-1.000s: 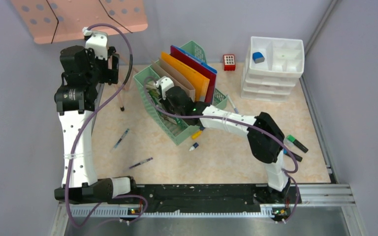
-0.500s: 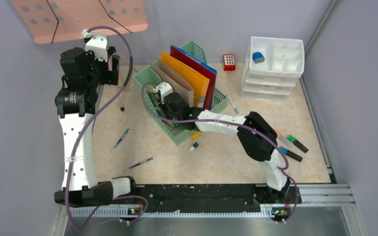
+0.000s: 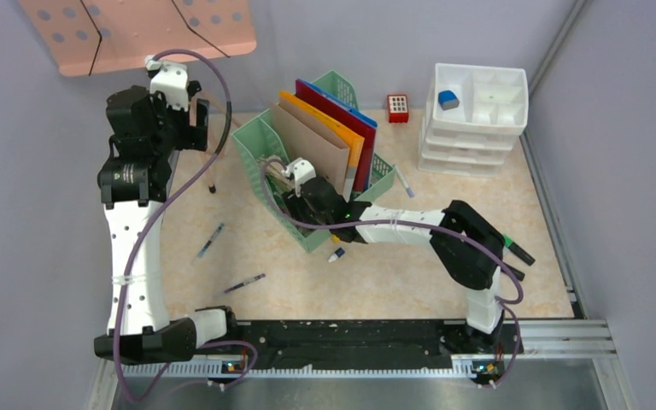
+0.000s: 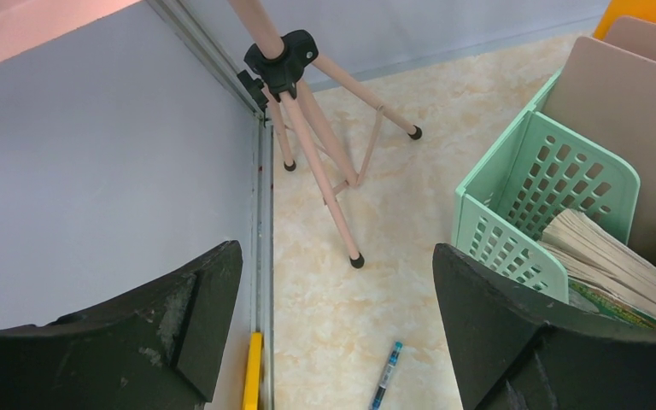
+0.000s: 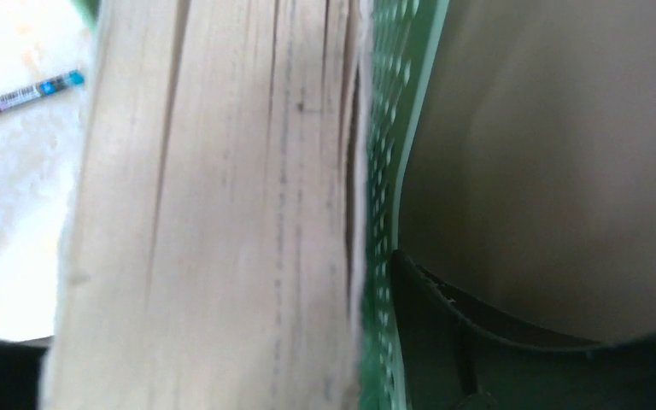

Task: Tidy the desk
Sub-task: Place the book in the storage box.

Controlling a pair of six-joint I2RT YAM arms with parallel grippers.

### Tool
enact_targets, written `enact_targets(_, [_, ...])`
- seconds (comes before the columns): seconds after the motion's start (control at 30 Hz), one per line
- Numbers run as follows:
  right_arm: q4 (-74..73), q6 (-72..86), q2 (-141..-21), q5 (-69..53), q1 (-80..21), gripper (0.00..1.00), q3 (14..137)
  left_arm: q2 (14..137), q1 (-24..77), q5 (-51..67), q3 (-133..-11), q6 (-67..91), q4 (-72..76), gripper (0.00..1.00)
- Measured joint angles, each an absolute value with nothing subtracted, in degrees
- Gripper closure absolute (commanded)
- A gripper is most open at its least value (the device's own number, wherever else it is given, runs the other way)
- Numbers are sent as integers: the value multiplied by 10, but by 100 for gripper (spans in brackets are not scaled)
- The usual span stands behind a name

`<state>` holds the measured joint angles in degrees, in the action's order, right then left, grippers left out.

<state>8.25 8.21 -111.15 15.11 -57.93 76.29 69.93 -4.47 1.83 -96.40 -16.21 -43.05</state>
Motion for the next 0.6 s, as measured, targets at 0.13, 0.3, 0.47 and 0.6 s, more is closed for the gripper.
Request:
enact_targets(0.13, [76, 79, -1093, 148, -588, 35, 743, 695, -45, 24, -951, -158, -427, 13])
enact_targets(0.3, [53, 61, -1061, 133, -592, 33, 744, 686, -45, 35, -910, -141, -416, 10])
enact_targets(0.47, [5, 36, -1027, 117, -592, 31, 774, 680, -45, 61, -838, -97, -407, 4])
enact_targets(0.6, [-36, 13, -990, 98, -592, 31, 786, 680, -38, 94, -797, -54, -402, 4])
